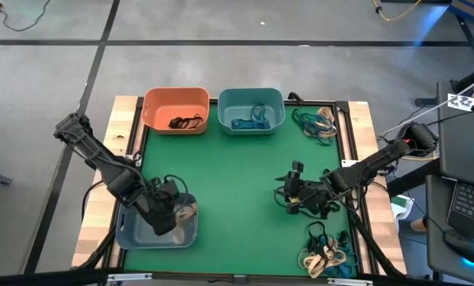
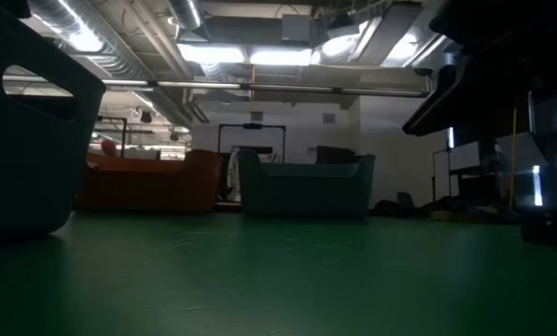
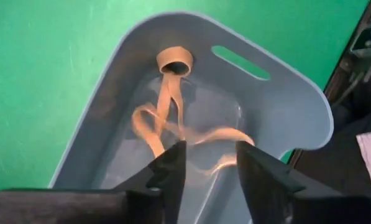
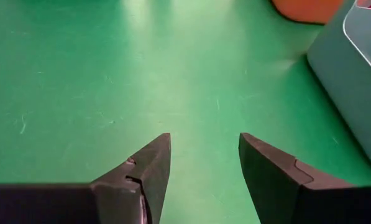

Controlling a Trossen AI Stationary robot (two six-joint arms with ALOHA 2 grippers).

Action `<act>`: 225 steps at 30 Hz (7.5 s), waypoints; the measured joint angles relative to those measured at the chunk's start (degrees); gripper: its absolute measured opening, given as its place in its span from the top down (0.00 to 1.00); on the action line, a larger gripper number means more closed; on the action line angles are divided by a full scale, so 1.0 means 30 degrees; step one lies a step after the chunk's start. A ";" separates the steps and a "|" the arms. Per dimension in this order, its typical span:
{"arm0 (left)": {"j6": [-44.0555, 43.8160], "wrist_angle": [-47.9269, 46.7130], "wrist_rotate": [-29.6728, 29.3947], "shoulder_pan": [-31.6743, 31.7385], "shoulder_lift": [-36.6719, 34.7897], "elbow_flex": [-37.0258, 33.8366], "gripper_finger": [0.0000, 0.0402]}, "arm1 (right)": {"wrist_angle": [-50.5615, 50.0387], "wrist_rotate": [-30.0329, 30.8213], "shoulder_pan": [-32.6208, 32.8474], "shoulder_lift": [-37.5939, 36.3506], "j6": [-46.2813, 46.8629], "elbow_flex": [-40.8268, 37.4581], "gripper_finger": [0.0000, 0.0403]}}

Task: Sort rubber bands into baskets
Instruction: Put the black rubber band into the orange bin

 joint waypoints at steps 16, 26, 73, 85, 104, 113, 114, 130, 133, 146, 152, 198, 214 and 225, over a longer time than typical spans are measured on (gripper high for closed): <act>0.6350 0.3963 -0.1260 0.3058 0.0586 -0.0180 0.62 | -0.3233 -0.9138 0.0007 0.0146 0.4914 0.0015 0.53; 1.1985 0.8033 -0.1435 0.4971 0.2277 -0.0483 0.65 | -0.6541 -1.1997 0.0036 0.0217 0.7420 0.0007 0.53; 1.7517 1.1142 -0.5668 0.5204 0.3714 -0.0503 0.65 | -0.7671 -0.6929 -0.1746 0.2580 0.1706 0.3634 0.99; 1.7343 0.9867 -0.5754 0.5079 0.3657 -0.0503 0.65 | -0.8161 -0.5264 -0.5608 0.1770 -0.2255 0.5627 0.98; 1.9493 1.4673 -0.8537 0.7789 0.4790 -0.0503 0.65 | 0.0148 -0.8816 -0.6982 0.1770 -0.7180 0.5705 0.98; 2.0657 1.7778 -0.8509 0.8773 0.6890 -0.0495 0.65 | 0.1311 -1.1307 -0.6980 0.1770 -0.6865 0.5705 0.98; 2.0407 1.7925 -0.8509 0.8900 0.7080 -0.0503 0.65 | 0.1354 -1.1469 -0.6980 0.1770 -0.6861 0.5705 0.98; 2.1127 2.1150 -0.4832 0.9653 0.8218 -0.0503 0.70 | 0.1696 -1.1475 -0.6980 0.1997 -0.6657 0.5668 0.98; 2.1142 2.1208 -0.4894 1.0004 0.8218 -0.0503 0.78 | 0.1644 -1.1658 -0.6980 0.2135 -0.6639 0.5661 0.98; 2.1732 2.1566 -0.5172 1.0324 0.8218 -0.0503 0.99 | 0.1866 -1.2487 -0.6980 0.2470 -0.5995 0.5661 0.98; 2.2785 2.1646 -0.5187 1.0171 0.8218 -0.0503 0.99 | 0.1993 -1.2495 -0.6980 0.2470 -0.4542 0.5661 0.92; 2.5684 1.8523 -0.6824 1.0232 0.5335 -0.0495 0.99 | -0.5275 -1.3228 -0.6980 -0.0615 -0.3034 0.5668 0.48; 2.4405 1.1037 -1.0733 1.5089 0.0084 -0.0495 0.99 | -0.4899 -1.1026 -0.7000 -0.0714 -0.2125 0.3223 0.48; 2.4583 0.9814 -1.0746 2.0126 -0.0386 -0.0495 0.98 | -0.4812 -0.9930 -0.6994 -0.0714 -0.1912 0.3002 0.48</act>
